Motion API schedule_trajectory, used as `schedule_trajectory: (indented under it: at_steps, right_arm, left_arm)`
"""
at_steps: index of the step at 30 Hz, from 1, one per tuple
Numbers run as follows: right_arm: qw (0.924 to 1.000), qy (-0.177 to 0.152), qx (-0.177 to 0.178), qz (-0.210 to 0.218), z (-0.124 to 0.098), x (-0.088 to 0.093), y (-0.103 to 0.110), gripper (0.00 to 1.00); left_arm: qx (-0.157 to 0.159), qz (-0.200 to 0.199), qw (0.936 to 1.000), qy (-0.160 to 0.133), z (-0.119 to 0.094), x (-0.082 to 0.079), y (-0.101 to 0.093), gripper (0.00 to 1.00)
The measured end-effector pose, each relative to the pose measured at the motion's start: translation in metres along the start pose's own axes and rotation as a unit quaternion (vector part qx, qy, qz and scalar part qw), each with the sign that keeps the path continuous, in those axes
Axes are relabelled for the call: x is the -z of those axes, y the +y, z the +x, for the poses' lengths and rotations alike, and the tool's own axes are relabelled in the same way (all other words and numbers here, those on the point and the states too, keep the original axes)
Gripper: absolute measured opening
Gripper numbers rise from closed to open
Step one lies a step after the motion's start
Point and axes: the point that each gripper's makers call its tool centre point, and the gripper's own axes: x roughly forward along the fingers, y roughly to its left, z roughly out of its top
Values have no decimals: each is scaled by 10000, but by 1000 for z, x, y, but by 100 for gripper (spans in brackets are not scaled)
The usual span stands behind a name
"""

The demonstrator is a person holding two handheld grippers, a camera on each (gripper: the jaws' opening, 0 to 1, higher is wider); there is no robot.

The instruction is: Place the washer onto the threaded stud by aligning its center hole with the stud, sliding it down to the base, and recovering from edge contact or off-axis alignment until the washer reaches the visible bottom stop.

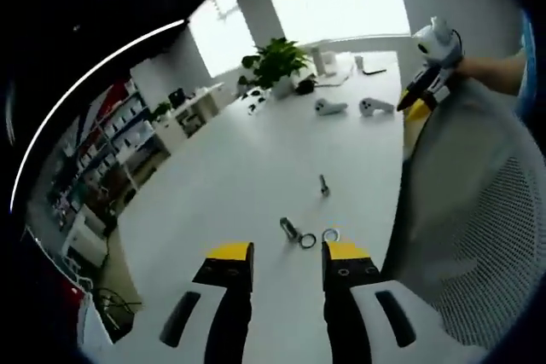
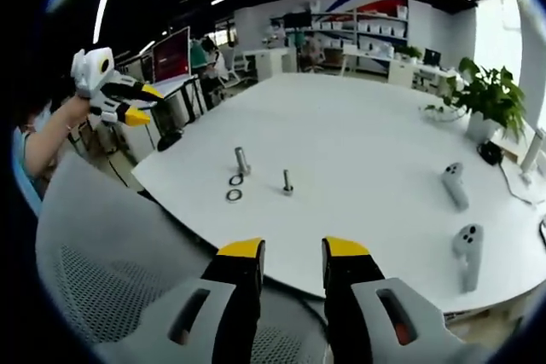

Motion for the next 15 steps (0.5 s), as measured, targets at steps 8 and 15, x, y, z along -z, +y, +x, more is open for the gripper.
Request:
schedule_trajectory:
  at_steps: [8, 15]
  right_arm:
    - [9998, 0, -169, 39, 1, 1, 5, 29]
    - [9995, 18, -300, 33, 1, 2, 8, 29]
  left_arm:
    - [1604, 397, 9840, 659, 48, 17, -54, 33]
    - [2002, 783, 9702, 1120, 90, 32, -63, 34]
